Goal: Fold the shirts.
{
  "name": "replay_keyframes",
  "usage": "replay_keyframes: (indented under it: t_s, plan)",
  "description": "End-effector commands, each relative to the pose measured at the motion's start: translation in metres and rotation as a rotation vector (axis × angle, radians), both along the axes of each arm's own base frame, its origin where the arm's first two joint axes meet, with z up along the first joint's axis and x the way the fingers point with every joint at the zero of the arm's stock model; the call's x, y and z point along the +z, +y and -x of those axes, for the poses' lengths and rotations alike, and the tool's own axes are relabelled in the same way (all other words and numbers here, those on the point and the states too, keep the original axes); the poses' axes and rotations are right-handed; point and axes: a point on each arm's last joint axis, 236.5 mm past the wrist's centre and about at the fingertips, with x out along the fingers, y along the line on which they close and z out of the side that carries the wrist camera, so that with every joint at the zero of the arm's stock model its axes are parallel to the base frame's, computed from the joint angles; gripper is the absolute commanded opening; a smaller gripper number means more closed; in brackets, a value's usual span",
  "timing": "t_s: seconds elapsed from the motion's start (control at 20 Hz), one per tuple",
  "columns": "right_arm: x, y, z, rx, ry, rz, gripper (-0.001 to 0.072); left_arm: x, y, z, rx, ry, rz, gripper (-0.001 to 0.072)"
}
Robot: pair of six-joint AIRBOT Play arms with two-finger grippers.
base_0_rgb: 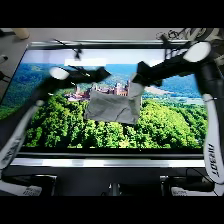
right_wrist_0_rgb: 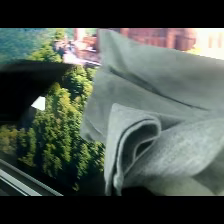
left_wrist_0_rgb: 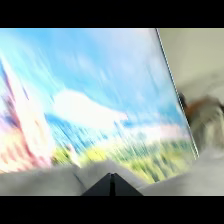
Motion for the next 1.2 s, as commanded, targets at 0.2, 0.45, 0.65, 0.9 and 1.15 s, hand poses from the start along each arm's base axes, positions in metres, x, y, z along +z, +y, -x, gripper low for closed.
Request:
replay_keyframes:
  t_s: [0.2, 0.45, 0.65, 0.9, 1.15]
  plan:
    - [-0.110, 0.188, -0.007, 0.021, 0.214, -0.331, 0.0428, 0.193, 0.206, 0.074, 0.334, -0.362, -0.177, 0.0020]
    - [-0.101, 0.120, 0.000, 0.134, 0.216, -0.218, 0.0707, 0.206, 0.224, 0.111, 0.348, -0.386, -0.259, 0.0020]
    - [-0.137, -0.091, -0.002, 0.012, 0.271, 0.369, 0.0698, 0.166, 0.235, 0.104, 0.338, -0.294, -0.352, 0.0021]
    - [-0.228, -0.113, 0.033, -0.009, 0.532, 0.322, 0.0647, 0.120, 0.229, 0.100, 0.305, -0.189, -0.351, 0.0021]
    - [-0.254, -0.046, 0.009, -0.027, 0.487, 0.163, 0.0596, 0.114, 0.219, 0.101, 0.277, -0.183, -0.349, 0.0021]
